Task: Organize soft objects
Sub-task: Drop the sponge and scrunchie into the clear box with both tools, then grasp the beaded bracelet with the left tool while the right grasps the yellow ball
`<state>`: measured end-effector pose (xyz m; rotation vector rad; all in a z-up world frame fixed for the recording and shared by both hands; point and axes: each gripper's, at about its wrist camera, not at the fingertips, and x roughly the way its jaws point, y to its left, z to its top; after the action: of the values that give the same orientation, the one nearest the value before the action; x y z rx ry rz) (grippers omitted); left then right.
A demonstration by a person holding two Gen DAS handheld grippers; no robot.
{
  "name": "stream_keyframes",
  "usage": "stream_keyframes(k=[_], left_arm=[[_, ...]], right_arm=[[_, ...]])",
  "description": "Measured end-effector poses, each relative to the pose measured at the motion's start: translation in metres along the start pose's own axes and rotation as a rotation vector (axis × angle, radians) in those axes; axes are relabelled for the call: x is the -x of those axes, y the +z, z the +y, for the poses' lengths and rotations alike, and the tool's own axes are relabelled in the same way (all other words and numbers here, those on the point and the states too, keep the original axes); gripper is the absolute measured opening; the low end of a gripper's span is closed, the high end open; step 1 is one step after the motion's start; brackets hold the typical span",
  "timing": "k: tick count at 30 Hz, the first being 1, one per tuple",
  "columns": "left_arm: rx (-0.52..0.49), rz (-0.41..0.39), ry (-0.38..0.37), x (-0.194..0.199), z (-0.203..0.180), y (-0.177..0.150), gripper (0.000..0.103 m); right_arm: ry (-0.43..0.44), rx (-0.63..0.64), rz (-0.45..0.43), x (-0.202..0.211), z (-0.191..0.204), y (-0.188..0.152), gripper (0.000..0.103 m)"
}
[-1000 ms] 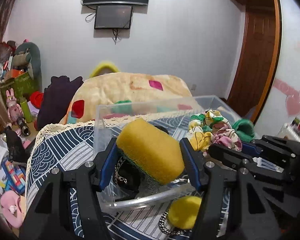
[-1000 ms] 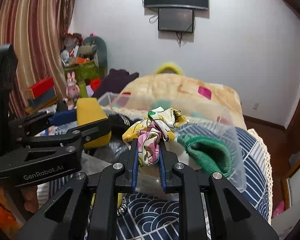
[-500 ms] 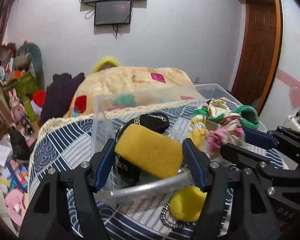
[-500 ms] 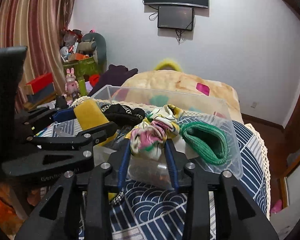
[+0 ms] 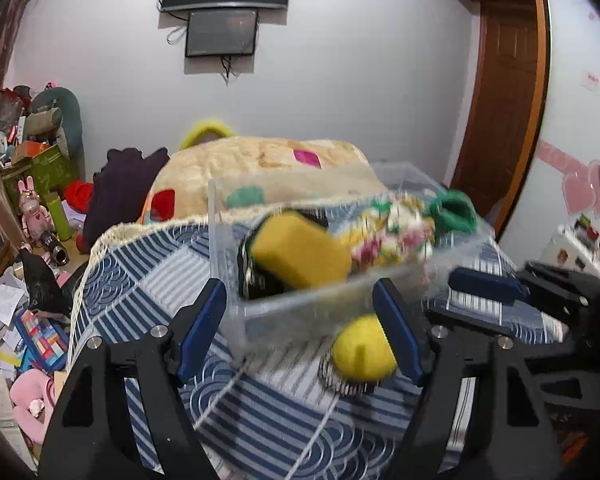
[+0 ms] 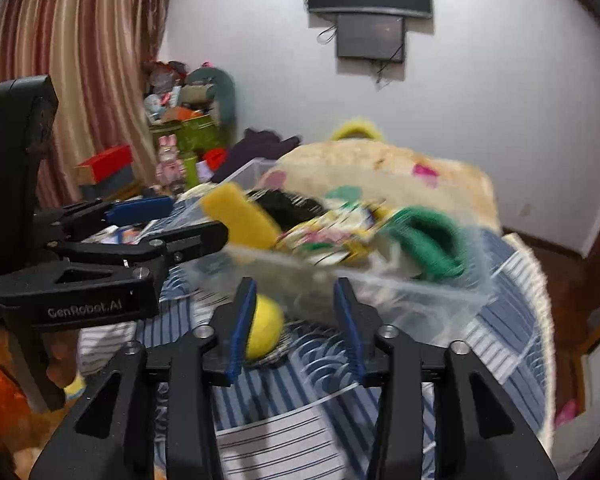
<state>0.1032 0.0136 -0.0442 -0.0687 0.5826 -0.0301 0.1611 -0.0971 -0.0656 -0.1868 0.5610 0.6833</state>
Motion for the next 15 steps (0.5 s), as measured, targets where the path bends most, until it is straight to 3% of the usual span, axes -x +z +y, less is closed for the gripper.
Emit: stream_keyframes(k=[5, 9, 15], left_arm=[[-0.028, 0.034, 0.047, 0.002, 0.011, -0.025, 0.075], [0.001, 0.088, 0.011, -0.006, 0.021, -0.037, 0.074], [0.031, 0.113, -0.057, -0.014, 0.02, -0.041, 0.06]], right_arm=[[0.034, 0.025, 0.06, -0.024, 0.011, -0.009, 0.041], [0.043, 0.029, 0.107, -0.042, 0.018, -0.012, 0.041], [0.04, 0.045, 0.133, -0.059, 0.025, -0.018, 0.038]])
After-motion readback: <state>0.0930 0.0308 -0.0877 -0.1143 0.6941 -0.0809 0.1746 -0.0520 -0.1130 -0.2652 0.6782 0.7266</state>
